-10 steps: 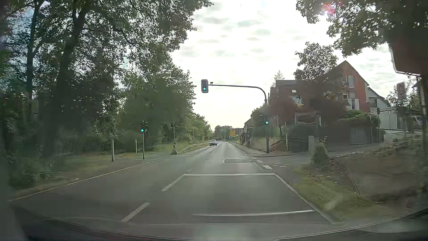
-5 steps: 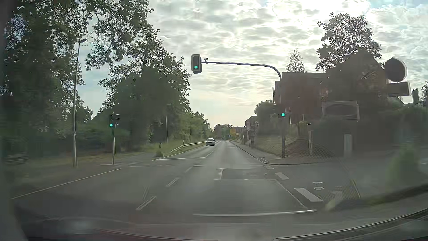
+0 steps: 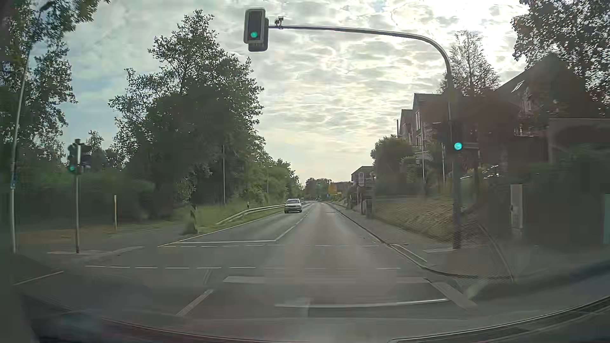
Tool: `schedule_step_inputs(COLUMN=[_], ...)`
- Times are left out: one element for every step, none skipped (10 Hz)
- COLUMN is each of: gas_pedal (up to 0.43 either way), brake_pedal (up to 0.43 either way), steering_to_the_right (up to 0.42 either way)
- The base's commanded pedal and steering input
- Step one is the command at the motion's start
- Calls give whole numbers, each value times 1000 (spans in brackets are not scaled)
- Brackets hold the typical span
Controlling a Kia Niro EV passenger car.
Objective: Follow the waypoints while adhering to traffic rules and regulations
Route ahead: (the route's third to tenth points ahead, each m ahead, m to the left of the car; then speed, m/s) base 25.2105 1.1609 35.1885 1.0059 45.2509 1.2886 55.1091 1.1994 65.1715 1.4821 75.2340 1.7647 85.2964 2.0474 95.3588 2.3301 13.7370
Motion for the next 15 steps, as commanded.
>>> schedule_step_inputs(gas_pedal=[39, 39, 39, 39, 39, 39, 39, 39, 39, 39, 39, 39, 39, 39, 39], brake_pedal=[30, 30, 30, 30, 30, 30, 30, 30, 30, 30, 30, 30, 30, 30, 30], steering_to_the_right=[0, 0, 0, -1, 0, 0, 0, -1, 0, 0, 0, 0, -3, -7, -10])
